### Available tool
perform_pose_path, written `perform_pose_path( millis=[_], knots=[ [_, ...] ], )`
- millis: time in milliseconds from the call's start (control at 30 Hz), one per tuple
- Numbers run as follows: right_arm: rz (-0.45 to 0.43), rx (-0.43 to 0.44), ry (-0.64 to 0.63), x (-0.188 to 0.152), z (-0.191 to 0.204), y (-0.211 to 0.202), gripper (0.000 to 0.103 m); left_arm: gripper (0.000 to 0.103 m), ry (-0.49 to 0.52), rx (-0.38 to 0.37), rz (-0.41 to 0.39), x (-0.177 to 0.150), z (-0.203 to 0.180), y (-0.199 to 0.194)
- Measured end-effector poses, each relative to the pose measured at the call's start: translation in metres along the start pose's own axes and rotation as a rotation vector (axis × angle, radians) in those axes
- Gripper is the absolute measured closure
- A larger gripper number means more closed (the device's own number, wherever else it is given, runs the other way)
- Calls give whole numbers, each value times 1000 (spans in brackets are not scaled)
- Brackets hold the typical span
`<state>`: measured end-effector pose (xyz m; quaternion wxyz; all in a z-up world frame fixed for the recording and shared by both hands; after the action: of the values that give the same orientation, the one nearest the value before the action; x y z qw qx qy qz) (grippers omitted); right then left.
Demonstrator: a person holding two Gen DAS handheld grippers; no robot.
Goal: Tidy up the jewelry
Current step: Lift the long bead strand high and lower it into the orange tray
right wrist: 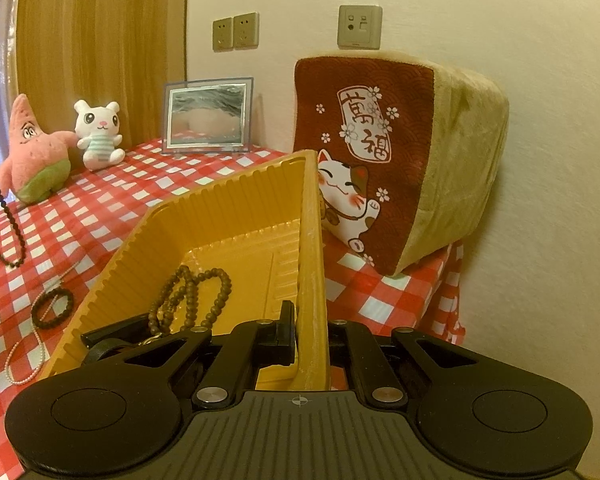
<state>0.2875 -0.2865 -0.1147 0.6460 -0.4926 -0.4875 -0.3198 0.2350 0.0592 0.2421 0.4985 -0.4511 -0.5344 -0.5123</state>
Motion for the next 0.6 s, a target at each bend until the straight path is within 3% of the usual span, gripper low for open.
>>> perform_pose_path(
  millis=[400,600],
  knots=[
    [-4,-1,1,0,1,-1,97,97,-89,-227,-79,24,-70,30],
    [-8,-2,6,3,4,-2,97,97,-156,-335,-84,21,-108,44]
  ],
)
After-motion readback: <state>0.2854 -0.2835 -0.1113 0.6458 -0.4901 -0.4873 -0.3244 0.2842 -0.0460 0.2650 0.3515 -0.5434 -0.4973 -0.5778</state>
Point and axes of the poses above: each gripper's, at about its wrist camera, not at the fingertips, and y roughly the way its jaws point, z to its left, x to its top, the point moved 4 cm from there along y, roughly the way its jaws point, and after that the axes turned 15 degrees about -z, right-handed, at the moved point
